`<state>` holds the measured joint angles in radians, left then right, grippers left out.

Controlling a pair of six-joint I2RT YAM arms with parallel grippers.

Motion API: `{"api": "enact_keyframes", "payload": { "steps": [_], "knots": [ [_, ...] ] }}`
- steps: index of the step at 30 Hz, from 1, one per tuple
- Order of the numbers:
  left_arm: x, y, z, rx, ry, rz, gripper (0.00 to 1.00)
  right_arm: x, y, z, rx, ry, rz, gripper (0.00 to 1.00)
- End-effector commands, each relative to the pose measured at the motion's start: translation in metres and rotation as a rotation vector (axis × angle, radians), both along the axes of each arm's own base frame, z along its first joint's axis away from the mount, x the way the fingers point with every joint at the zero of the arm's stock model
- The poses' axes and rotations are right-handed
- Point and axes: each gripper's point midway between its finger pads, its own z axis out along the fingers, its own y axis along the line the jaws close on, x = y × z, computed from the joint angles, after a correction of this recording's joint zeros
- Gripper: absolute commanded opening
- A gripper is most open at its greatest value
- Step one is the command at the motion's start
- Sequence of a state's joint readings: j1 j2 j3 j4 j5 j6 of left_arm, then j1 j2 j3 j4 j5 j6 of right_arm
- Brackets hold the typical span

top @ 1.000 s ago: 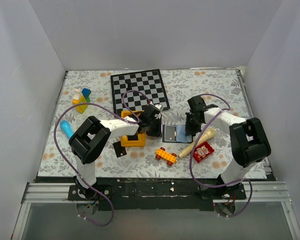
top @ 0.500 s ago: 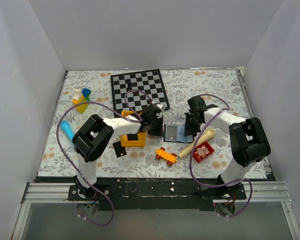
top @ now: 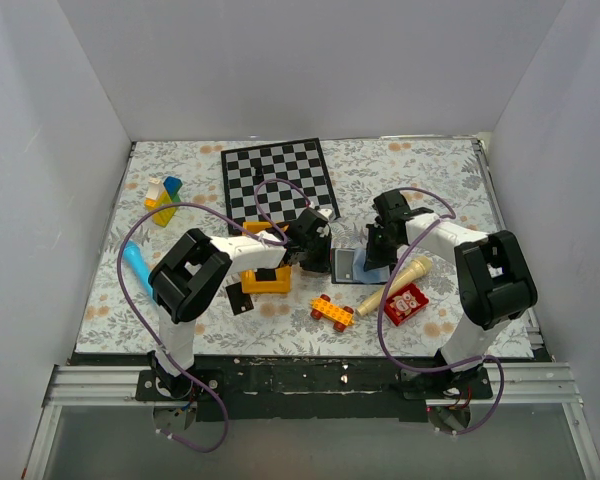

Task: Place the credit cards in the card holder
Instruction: Insert the credit card into the card holder.

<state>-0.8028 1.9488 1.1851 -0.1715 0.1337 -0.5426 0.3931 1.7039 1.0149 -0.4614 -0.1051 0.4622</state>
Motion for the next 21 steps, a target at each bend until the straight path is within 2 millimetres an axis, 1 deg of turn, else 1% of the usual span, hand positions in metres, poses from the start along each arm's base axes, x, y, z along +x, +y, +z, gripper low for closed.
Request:
{"api": "enact_keyframes", "payload": {
  "steps": [1, 9, 21],
  "knots": [
    [-0.015, 0.002, -0.015, 0.039, 0.042, -0.033, 0.06, 0.017, 0.018, 0.010, 0.073, -0.050, 0.033, 0.01],
    [-0.016, 0.003, -0.015, 0.042, 0.042, -0.038, 0.06, 0.021, 0.027, 0.016, 0.119, -0.063, 0.048, 0.01],
    [-0.017, 0.003, -0.014, 0.044, 0.043, -0.039, 0.06, 0.021, 0.040, 0.013, 0.178, -0.047, 0.076, 0.01]
  ]
}}
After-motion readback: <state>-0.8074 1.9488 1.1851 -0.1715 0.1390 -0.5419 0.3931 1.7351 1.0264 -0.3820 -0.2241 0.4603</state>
